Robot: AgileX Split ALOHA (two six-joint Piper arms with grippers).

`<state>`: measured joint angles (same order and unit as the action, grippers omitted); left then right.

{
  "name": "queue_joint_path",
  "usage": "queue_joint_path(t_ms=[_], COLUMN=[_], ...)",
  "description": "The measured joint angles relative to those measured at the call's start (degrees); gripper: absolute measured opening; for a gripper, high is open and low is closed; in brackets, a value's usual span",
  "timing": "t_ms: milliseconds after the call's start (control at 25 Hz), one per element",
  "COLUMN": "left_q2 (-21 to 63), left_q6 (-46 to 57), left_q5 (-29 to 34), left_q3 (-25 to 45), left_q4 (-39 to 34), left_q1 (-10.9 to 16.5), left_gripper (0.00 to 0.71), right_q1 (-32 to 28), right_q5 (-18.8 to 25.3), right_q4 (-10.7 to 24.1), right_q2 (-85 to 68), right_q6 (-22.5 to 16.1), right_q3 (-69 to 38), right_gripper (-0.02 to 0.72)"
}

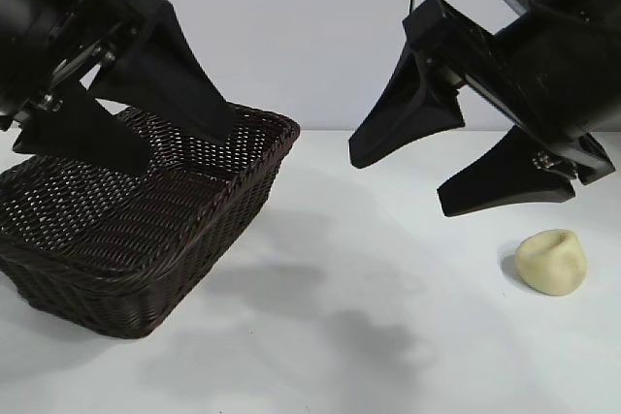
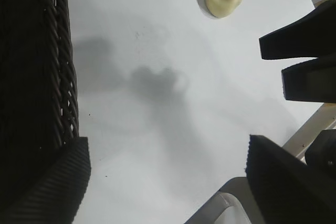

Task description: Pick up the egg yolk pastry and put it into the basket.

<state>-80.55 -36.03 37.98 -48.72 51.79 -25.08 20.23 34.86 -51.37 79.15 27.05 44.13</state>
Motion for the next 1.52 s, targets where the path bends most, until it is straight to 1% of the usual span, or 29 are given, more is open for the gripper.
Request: queue_joint_path(t_ms=[1360,1520], left_q2=[0.0,0.2], left_q6=[0.0,5.1], left_q5=[-0.8,-0.7], left_q3=[0.0,-0.3], left_q4=[0.0,-0.9], left_q1=[0.0,0.0], left_gripper=[0.589,0.589], right_q1=[0.0,0.0], right_q5=[-0.4,-0.4], right_q4=[0.0,0.0], right_q2=[0.0,0.0], right_q6=[0.0,0.0], right_q3=[0.0,0.0], right_gripper=[0.601,0.601])
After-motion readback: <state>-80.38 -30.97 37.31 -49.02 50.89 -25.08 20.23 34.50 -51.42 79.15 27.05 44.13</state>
